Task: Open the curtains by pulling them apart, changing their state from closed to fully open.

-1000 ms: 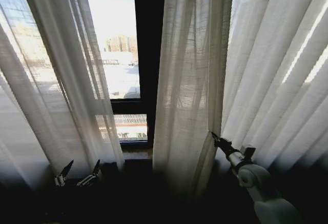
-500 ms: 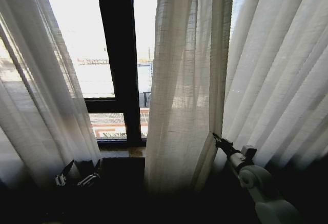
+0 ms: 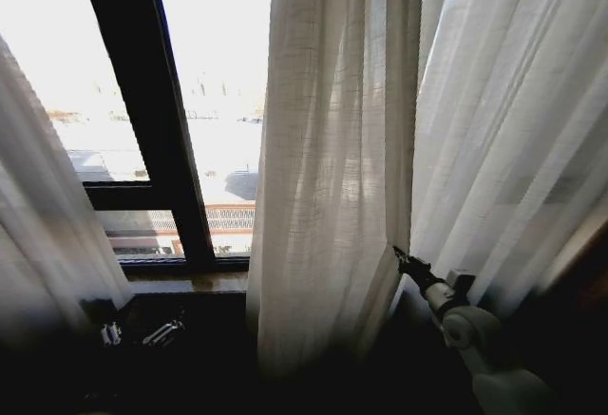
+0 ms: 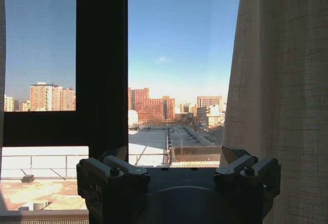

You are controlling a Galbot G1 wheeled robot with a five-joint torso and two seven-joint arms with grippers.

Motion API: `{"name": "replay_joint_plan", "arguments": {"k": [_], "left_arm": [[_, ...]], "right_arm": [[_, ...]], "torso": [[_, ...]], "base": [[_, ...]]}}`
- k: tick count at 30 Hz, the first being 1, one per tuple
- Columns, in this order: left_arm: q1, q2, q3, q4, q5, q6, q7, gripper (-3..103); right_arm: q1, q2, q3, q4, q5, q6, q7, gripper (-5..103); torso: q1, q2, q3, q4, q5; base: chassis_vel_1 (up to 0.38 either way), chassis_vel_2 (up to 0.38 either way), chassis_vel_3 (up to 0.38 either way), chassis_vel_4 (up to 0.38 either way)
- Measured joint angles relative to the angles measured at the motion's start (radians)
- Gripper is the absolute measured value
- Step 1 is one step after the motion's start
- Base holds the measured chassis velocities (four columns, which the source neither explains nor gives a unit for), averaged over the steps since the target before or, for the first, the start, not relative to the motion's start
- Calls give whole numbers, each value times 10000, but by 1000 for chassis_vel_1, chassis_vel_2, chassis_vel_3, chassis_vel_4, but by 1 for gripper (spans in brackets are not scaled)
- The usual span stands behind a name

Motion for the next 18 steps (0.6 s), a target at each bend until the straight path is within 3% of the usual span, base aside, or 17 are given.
{"name": "replay_joint_plan", "arguments": {"k": [18], "left_arm": [[-46,21,26,0,-1,-14,10,100]], "right_arm": [[-52,17,21,-13,-22,8,-5,0]], "torso": [[-1,0,-1,1,1]], "base": [[-350,-360,359,353]]}}
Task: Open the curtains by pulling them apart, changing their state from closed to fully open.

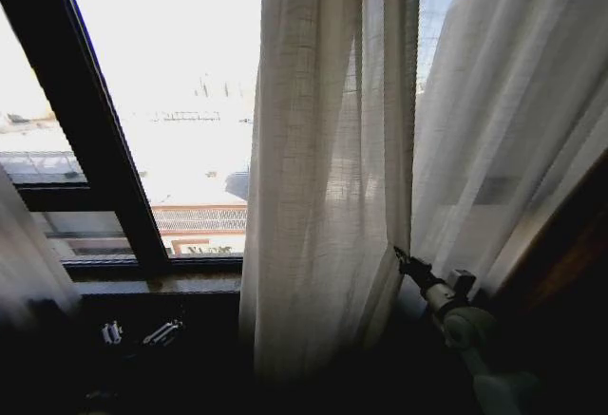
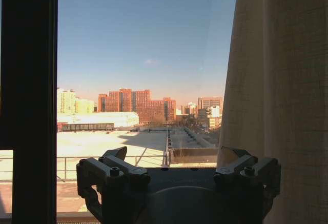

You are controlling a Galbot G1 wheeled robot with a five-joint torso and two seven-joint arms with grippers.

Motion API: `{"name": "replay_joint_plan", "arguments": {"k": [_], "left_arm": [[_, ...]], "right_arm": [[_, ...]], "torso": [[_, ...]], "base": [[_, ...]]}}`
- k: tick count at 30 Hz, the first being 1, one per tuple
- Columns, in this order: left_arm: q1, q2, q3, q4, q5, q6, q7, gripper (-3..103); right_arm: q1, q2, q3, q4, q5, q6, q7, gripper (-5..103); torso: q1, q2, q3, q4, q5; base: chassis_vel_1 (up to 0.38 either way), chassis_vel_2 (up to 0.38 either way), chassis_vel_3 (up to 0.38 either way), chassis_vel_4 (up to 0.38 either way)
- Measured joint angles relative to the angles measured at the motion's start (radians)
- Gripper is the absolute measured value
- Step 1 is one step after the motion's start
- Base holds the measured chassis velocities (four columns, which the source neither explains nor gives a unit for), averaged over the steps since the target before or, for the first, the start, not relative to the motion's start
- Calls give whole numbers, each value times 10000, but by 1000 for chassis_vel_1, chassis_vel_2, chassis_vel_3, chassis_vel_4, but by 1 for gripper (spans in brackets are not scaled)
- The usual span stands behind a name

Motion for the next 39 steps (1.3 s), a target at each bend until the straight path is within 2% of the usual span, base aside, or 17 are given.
{"name": "replay_joint_plan", "arguments": {"k": [28,31,39], "left_arm": [[-7,-7,23,1,17,-72,19,100],[-19,-3,28,0,17,-78,19,100],[-66,17,46,0,15,-82,21,100]], "right_arm": [[-134,39,90,44,-17,27,-18,0],[-135,41,89,28,-19,38,-18,0],[-172,100,26,-70,-233,438,27,0]], "torso": [[1,-1,1,-1,-4],[0,-1,1,-2,6],[0,0,1,-2,4]], "base": [[-353,-359,347,355],[-357,-293,361,327],[-333,-343,331,336]]}}
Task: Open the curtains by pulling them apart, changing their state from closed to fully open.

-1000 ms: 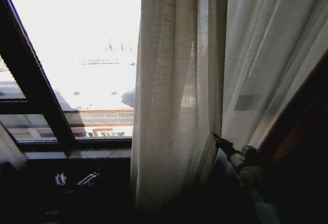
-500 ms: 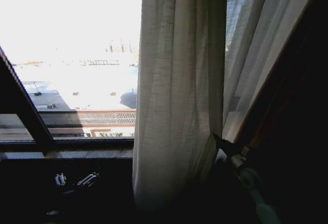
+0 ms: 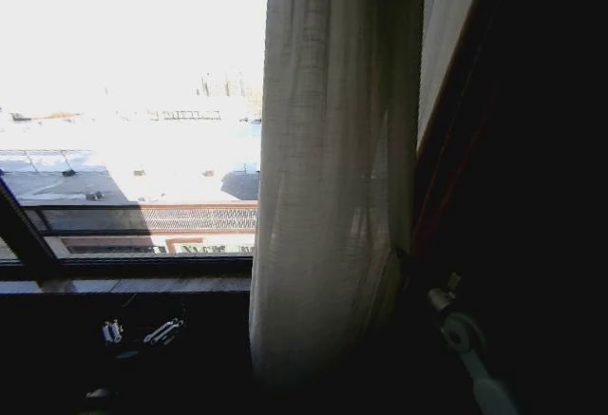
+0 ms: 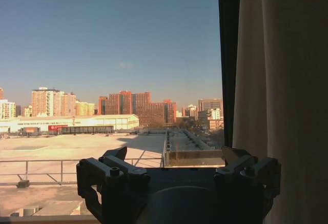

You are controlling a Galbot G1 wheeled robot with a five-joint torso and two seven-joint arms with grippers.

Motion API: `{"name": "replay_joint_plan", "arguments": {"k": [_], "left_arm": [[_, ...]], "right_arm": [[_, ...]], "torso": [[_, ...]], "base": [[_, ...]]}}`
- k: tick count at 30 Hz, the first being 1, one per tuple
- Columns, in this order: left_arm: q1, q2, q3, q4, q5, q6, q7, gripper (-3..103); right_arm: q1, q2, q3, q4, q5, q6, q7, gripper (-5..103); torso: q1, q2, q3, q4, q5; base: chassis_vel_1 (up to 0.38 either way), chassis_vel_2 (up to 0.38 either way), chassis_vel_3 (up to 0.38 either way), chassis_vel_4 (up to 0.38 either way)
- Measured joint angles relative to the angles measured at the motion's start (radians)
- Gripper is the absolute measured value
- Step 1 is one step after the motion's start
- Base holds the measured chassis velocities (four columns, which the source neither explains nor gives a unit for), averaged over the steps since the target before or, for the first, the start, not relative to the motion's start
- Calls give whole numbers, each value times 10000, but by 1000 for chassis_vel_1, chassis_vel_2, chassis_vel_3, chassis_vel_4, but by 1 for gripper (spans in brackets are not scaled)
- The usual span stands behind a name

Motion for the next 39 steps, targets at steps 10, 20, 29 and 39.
{"name": "replay_joint_plan", "arguments": {"k": [10,20,29,39], "left_arm": [[-30,3,7,34,-22,-1,11,100],[-101,-17,125,77,16,-7,1,100],[-169,-63,38,150,-74,9,-30,100],[-318,85,69,224,-210,101,-45,100]], "right_arm": [[0,237,841,-529,-89,-156,734,0],[-199,127,1323,-553,-359,-240,1262,9],[-2172,639,1074,2035,-809,-328,554,47],[-3373,1057,769,3874,-858,-661,522,80]], "torso": [[0,0,0,2,-12],[1,0,1,-5,9],[2,0,0,0,-9],[2,0,0,1,-3]], "base": [[-71,-74,88,94],[26,13,-18,-17],[0,0,0,0],[0,0,0,0]]}}
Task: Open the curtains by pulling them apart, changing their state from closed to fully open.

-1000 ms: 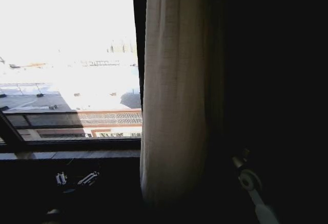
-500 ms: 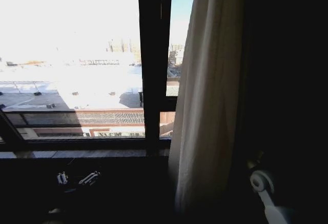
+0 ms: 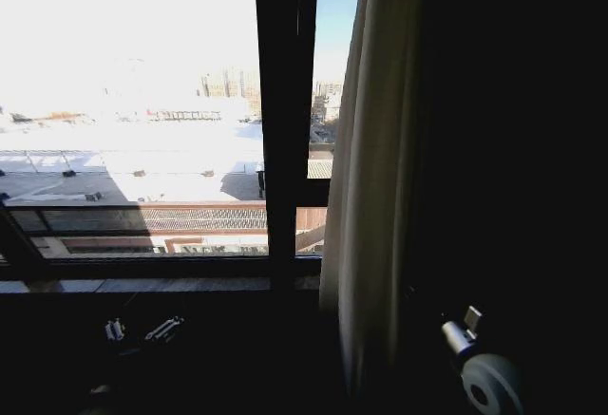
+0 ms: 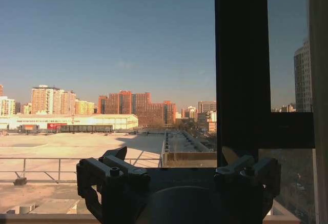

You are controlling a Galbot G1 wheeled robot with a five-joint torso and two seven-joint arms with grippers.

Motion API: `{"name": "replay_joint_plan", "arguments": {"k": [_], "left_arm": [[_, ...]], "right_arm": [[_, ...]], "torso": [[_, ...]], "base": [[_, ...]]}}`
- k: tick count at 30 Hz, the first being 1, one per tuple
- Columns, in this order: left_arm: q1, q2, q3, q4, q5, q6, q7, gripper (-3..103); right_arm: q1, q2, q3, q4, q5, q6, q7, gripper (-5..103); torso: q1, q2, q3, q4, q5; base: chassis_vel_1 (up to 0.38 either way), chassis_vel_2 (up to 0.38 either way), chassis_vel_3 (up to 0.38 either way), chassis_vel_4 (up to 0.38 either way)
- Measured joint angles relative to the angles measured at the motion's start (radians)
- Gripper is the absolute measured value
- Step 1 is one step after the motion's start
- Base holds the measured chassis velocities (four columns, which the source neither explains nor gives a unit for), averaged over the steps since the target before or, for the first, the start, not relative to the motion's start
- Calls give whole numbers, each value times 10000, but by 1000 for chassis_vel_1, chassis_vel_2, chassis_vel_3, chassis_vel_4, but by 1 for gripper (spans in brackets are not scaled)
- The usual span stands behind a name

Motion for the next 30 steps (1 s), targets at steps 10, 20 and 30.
{"name": "replay_joint_plan", "arguments": {"k": [10,20,30], "left_arm": [[-31,106,-30,18,-71,10,-7,100],[-37,78,5,14,-68,23,-8,100],[7,-14,33,-43,0,23,-5,100]], "right_arm": [[-103,207,-186,376,-511,-84,-212,100],[-32,181,-227,192,-960,-43,-339,100],[123,187,-242,5,-979,0,-362,100]], "torso": [[-1,0,0,1,0],[-1,0,0,0,1],[-1,0,0,0,-2]], "base": [[0,0,0,0],[34,39,-33,-34],[200,204,-200,-208]]}}
